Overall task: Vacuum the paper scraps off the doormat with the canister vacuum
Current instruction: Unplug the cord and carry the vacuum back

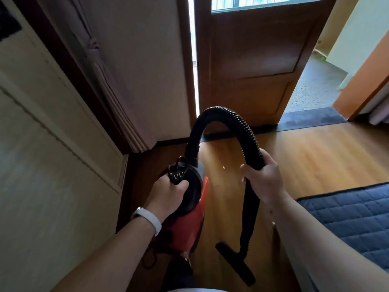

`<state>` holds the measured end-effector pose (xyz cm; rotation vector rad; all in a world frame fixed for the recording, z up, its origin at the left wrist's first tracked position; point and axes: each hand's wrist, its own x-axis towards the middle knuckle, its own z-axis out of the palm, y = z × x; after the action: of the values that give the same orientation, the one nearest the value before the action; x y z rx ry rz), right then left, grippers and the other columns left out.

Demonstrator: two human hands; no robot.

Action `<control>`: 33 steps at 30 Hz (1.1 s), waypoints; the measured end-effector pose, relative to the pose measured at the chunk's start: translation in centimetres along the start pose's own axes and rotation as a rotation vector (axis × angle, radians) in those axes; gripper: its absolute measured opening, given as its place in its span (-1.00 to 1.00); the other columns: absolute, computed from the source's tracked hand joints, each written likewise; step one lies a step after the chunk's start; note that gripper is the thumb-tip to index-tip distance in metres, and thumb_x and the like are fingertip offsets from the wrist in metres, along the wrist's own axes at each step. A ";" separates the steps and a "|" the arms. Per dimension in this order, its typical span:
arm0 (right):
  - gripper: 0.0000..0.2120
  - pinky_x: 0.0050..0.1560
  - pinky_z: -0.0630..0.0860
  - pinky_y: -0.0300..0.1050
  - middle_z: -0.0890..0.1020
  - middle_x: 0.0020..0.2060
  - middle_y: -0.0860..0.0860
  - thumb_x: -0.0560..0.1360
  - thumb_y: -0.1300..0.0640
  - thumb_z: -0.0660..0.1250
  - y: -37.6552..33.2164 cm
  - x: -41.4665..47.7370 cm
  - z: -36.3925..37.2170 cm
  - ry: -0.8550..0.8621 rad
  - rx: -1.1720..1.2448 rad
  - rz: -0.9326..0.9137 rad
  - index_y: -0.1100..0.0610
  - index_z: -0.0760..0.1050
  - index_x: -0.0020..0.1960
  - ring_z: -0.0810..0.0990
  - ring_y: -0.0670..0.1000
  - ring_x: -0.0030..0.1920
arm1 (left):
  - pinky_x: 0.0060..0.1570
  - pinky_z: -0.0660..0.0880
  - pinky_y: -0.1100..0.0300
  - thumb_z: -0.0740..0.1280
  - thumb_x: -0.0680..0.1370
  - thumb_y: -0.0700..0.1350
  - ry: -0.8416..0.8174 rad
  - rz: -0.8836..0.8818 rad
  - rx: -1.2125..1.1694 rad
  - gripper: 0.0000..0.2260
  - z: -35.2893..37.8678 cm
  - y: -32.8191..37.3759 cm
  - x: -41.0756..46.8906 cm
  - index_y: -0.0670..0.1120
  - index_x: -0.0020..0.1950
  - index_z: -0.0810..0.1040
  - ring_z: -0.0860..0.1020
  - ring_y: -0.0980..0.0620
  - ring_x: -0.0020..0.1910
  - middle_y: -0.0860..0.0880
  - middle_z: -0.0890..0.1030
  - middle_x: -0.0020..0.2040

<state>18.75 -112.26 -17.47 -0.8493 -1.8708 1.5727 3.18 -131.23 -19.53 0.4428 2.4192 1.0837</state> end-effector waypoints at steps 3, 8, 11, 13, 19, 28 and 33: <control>-0.73 -0.46 0.49 -0.20 0.53 -0.40 0.05 0.40 0.37 0.43 0.7 4.7 0.3 0.032 -0.019 0.020 0.05 0.48 -0.08 0.54 0.02 -0.46 | -0.33 0.52 0.08 0.33 0.43 -0.09 -0.056 -0.005 0.027 -0.87 1.1 1.3 5.3 -0.13 -0.27 0.54 0.59 -0.09 -0.39 -0.10 0.61 -0.39; -0.80 -0.38 0.51 0.00 0.53 -0.45 0.04 0.31 0.27 0.39 1.1 13.2 0.8 0.154 -0.099 0.093 0.07 0.49 -0.12 0.55 0.10 -0.46 | -0.44 0.43 0.10 0.32 0.43 -0.10 -0.176 0.058 0.028 -0.84 2.3 4.7 15.3 -0.17 -0.28 0.51 0.54 -0.06 -0.45 -0.10 0.57 -0.45; -0.78 -0.37 0.50 -0.03 0.51 -0.46 0.00 0.32 0.29 0.39 0.3 17.8 1.1 0.202 -0.137 0.105 0.01 0.48 -0.16 0.55 0.07 -0.45 | -0.39 0.52 -0.09 0.31 0.39 -0.08 -0.241 0.093 -0.005 -0.85 2.6 7.8 21.1 -0.16 -0.29 0.49 0.56 -0.17 -0.41 -0.07 0.55 -0.46; -0.75 -0.38 0.47 -0.10 0.50 -0.48 -0.01 0.36 0.34 0.38 -0.2 20.6 0.9 0.272 -0.175 0.102 0.00 0.46 -0.17 0.54 0.04 -0.47 | -0.34 0.54 -0.14 0.30 0.37 -0.07 -0.258 0.139 0.011 -0.83 3.0 10.2 24.7 -0.17 -0.27 0.50 0.60 -0.22 -0.34 -0.11 0.60 -0.40; -0.79 -0.40 0.49 -0.01 0.46 -0.44 0.08 0.35 0.25 0.41 -0.1 26.3 -1.8 0.451 -0.138 0.102 0.12 0.38 -0.17 0.53 0.10 -0.48 | -0.42 0.35 0.15 0.31 0.46 -0.08 -0.293 0.287 0.143 -0.80 5.7 17.0 31.3 -0.21 -0.22 0.45 0.47 0.03 -0.42 -0.01 0.54 -0.38; -0.82 -0.38 0.51 0.03 0.47 -0.50 -0.07 0.32 0.16 0.38 3.1 37.0 -7.5 0.513 -0.078 0.076 0.06 0.36 -0.24 0.57 0.14 -0.46 | -0.29 0.45 0.10 0.32 0.49 -0.08 -0.294 0.333 0.185 -0.85 13.3 25.4 39.6 -0.16 -0.19 0.53 0.55 0.00 -0.30 -0.03 0.59 -0.31; -0.84 -0.40 0.48 -0.11 0.49 -0.52 -0.04 0.29 0.16 0.35 4.4 42.8 -12.6 0.529 -0.067 0.131 0.15 0.36 -0.26 0.55 0.05 -0.49 | -0.23 0.57 -0.01 0.30 0.45 -0.07 -0.337 0.286 0.170 -0.86 19.3 30.9 42.7 -0.10 -0.27 0.52 0.61 -0.07 -0.32 -0.04 0.62 -0.37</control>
<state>0.85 -71.22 -19.20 -1.2939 -1.5119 1.2035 -19.65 -80.00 -18.91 0.9704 2.1959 0.8326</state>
